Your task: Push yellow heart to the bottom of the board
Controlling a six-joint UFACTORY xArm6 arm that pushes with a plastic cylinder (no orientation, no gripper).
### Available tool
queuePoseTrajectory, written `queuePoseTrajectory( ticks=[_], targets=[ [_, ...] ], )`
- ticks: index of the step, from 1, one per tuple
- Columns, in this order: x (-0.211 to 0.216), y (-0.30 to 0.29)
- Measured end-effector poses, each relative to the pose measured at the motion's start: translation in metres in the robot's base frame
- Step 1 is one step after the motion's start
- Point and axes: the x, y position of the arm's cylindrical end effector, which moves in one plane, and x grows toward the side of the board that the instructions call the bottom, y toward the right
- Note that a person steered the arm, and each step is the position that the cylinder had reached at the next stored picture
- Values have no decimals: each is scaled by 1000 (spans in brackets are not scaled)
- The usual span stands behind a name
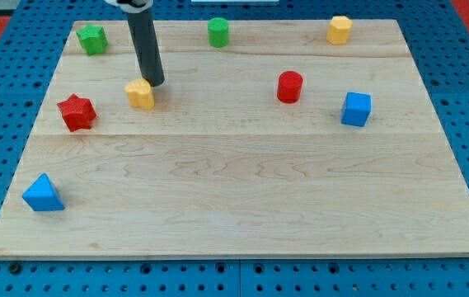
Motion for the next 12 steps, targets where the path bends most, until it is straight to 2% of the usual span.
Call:
queuePoseTrajectory(
  ticks=[1,3,4,6,7,9,10,12],
  targets=[
    [29,0],
    [2,-29],
    [33,-53],
    [123,28],
    [127,54],
    [93,59],
    [96,81],
    [165,88]
  ],
)
